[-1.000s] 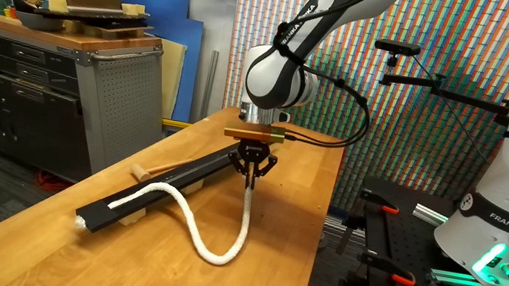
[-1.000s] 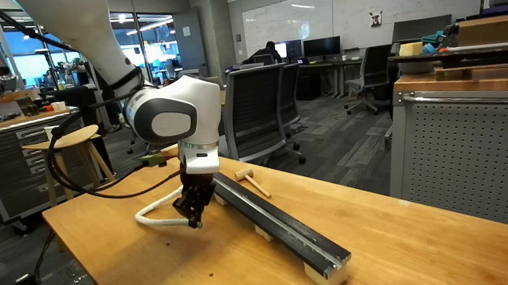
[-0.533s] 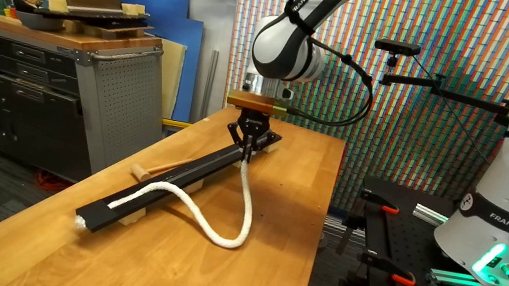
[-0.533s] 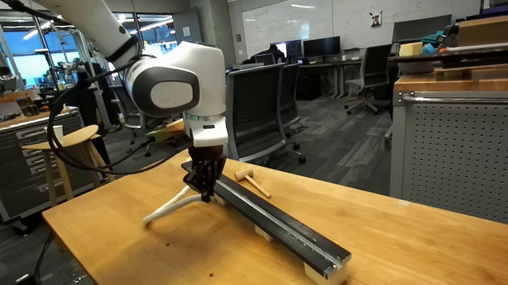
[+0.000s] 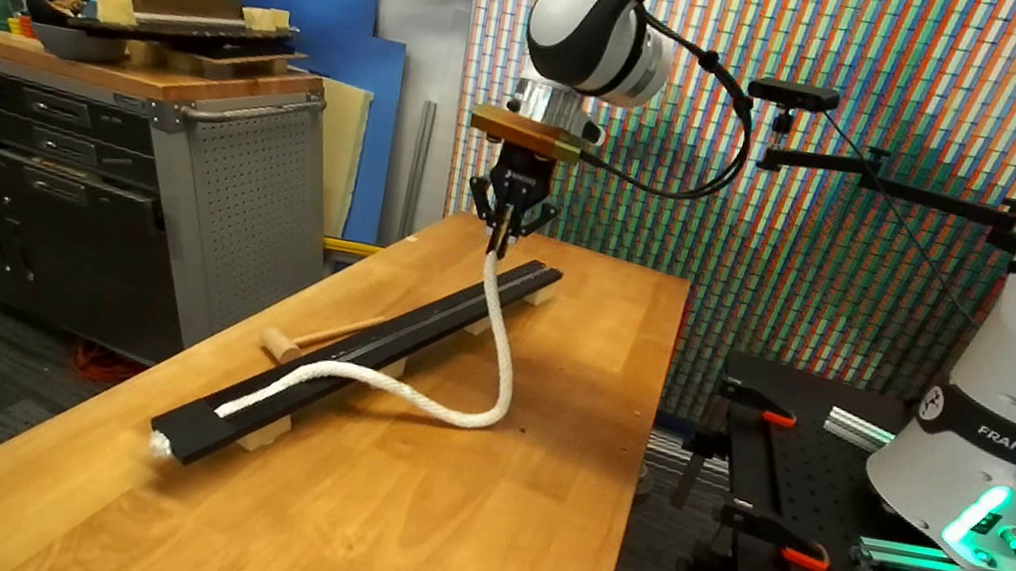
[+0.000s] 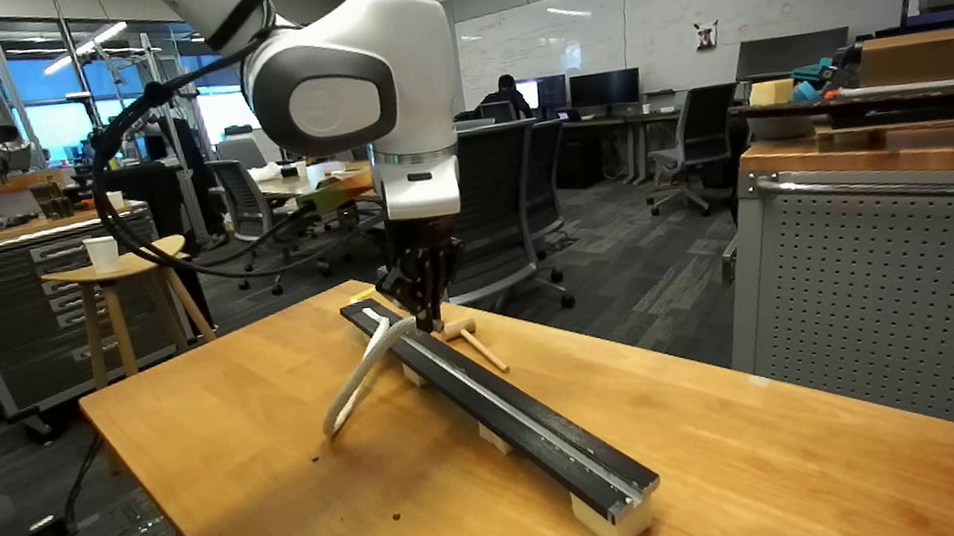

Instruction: Place the white rope on the black board

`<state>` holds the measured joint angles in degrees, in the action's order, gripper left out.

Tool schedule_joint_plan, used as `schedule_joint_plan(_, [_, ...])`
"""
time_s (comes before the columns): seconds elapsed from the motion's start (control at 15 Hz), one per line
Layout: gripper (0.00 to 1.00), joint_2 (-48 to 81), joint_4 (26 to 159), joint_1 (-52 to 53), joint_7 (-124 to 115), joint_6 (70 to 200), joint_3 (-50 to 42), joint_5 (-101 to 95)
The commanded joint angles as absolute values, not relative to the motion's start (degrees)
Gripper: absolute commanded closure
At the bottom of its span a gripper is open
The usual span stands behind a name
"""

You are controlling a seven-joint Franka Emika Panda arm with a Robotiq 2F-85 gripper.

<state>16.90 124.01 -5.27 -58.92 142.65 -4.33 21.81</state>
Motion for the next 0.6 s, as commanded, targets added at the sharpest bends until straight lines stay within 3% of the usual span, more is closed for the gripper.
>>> schedule_joint_plan(0.0, [0.97,14.4,122.1,-7.4,-57.1,139.4,-5.3,25.8])
schedule_joint_plan(0.53, [0.97,15.4,115.9,-12.6,-56.6,134.3,-7.8,34.9])
